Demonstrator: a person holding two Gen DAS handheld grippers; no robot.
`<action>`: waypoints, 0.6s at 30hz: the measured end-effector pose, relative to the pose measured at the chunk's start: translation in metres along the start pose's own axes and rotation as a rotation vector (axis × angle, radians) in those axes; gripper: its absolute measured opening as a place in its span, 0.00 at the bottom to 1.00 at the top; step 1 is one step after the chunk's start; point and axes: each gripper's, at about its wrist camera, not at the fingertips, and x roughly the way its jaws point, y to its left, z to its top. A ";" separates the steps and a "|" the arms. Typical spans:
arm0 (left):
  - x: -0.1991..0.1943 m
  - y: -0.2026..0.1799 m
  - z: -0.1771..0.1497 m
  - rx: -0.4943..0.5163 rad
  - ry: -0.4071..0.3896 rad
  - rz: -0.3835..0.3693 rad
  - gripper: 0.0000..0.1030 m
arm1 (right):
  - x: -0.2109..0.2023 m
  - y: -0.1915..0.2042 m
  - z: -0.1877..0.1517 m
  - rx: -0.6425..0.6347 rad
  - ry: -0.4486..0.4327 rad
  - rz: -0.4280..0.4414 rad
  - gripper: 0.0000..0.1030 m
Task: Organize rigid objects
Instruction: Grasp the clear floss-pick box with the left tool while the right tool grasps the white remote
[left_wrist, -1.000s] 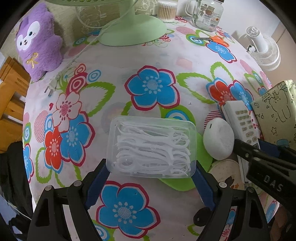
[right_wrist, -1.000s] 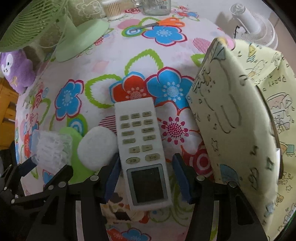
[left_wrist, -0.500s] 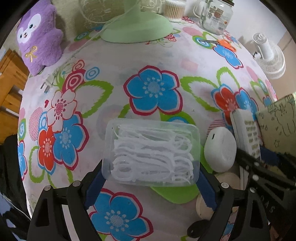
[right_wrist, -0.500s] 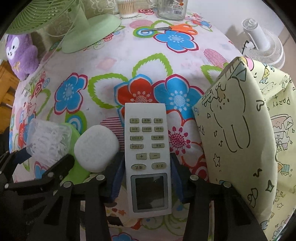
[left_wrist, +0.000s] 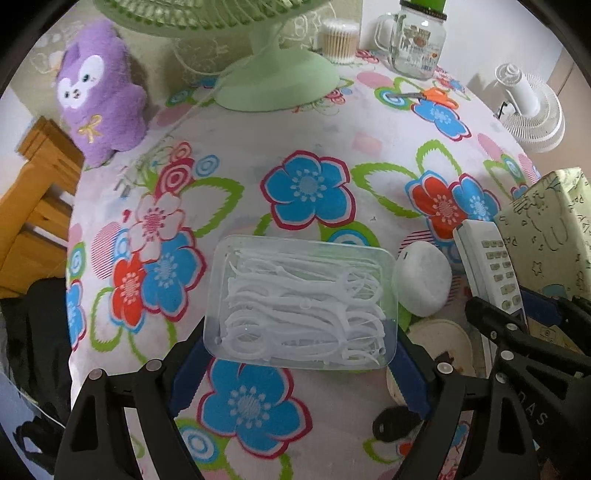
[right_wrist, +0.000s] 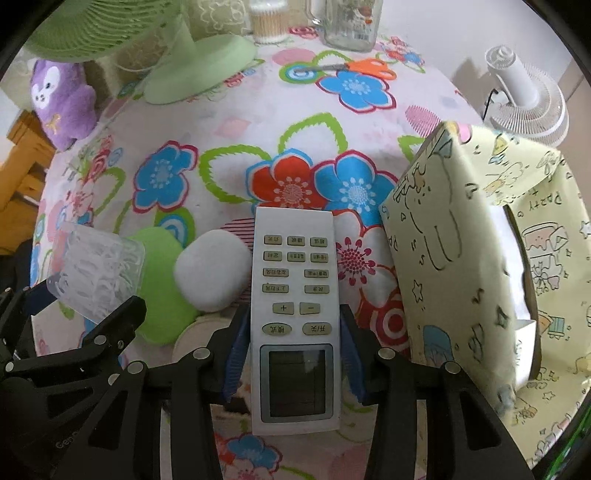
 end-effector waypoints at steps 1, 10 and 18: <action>-0.004 0.004 -0.003 -0.005 -0.005 -0.001 0.86 | -0.003 0.001 -0.002 -0.003 -0.006 0.002 0.47; -0.044 0.007 -0.026 -0.050 -0.041 0.005 0.86 | -0.043 0.000 -0.024 -0.025 -0.052 0.011 0.47; -0.079 0.003 -0.045 -0.056 -0.084 0.005 0.86 | -0.074 0.002 -0.041 -0.034 -0.077 0.001 0.47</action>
